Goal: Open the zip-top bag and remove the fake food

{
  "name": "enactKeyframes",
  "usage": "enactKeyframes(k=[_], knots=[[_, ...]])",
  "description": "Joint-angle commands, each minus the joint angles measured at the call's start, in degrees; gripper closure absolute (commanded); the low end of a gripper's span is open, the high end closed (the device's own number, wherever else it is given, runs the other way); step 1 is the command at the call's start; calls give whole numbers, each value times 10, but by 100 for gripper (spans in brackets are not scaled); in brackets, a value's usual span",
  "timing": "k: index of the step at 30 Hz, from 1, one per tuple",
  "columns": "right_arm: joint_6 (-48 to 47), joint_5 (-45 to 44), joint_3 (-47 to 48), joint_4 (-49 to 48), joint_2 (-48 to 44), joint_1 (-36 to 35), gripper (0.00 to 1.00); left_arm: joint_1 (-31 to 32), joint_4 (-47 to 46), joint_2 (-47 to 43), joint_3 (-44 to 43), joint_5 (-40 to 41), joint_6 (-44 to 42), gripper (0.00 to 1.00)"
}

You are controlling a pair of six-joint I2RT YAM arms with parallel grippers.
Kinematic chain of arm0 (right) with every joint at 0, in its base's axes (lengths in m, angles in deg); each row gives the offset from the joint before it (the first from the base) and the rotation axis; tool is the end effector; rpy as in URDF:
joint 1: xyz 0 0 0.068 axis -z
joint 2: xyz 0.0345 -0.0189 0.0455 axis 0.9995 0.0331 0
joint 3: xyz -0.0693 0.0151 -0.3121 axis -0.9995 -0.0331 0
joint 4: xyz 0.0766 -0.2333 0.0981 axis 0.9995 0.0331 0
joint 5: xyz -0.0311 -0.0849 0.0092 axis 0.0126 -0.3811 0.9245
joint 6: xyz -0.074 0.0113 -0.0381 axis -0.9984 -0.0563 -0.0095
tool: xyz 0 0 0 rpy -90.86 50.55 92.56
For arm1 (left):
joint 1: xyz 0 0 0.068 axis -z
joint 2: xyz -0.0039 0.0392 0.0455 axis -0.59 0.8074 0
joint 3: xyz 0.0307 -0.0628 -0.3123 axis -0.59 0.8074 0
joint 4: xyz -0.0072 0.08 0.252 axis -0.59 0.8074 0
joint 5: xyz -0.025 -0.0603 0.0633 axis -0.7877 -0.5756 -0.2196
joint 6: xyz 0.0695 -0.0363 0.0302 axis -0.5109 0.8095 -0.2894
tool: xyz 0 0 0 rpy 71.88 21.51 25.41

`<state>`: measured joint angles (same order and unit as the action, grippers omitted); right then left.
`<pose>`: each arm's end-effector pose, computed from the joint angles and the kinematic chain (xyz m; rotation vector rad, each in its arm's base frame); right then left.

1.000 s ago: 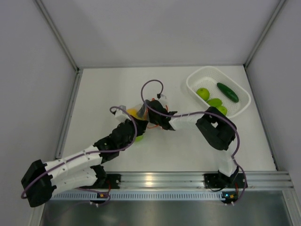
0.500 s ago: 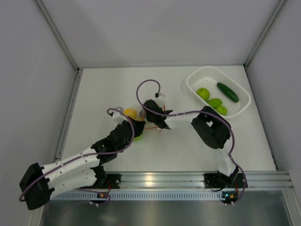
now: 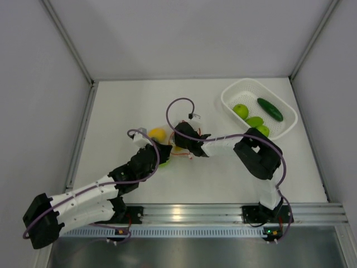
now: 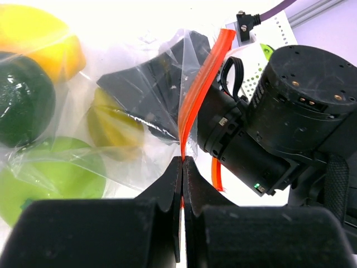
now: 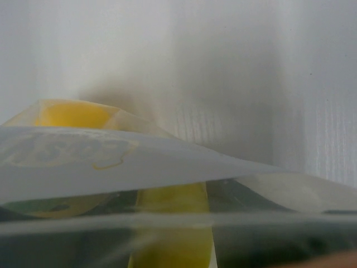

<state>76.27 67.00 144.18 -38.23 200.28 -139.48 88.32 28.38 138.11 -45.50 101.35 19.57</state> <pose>0.3120 0.3472 0.1672 0.3571 2.2627 0.6219 0.1518 -0.1379 0.2578 -0.4032 1.8915 -0.8217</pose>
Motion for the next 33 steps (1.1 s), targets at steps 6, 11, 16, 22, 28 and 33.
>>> enactKeyframes(k=[6,11,16,22,28,33], knots=[[-30,6,-35,-21,-78,-5,86,-3,-5,-9,5,16,-8,100],[-46,5,-48,-31,-115,-9,87,-4,-3,-12,-2,14,-16,100],[-96,6,-45,-35,-141,-20,89,-4,-2,-23,-14,4,-26,100],[-161,-16,-16,-5,-142,-53,89,-4,27,-33,-42,15,-67,100],[-181,-45,-8,12,-147,-86,89,-3,59,-50,-76,31,-112,100],[-171,-99,-24,29,-179,-109,91,-4,96,-52,-102,53,-134,100]])
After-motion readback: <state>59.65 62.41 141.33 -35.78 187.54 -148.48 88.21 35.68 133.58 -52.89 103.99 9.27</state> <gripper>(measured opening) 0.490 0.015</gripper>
